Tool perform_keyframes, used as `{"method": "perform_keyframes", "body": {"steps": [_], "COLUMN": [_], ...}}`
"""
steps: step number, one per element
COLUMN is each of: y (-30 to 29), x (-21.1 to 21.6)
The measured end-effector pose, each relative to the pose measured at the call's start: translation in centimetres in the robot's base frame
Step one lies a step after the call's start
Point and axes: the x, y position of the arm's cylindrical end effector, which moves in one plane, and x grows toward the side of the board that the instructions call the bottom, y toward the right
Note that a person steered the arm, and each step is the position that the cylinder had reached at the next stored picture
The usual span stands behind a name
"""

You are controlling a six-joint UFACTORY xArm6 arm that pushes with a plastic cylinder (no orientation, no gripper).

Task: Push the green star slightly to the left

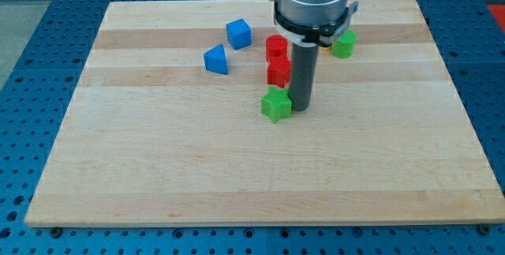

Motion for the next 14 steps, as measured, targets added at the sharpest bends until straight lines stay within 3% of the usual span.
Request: {"method": "perform_keyframes", "body": {"steps": [3, 6, 8, 14], "y": [-5.2, 0.2, -4.3, -6.2], "x": [0.0, 2.9, 3.0, 0.6]}}
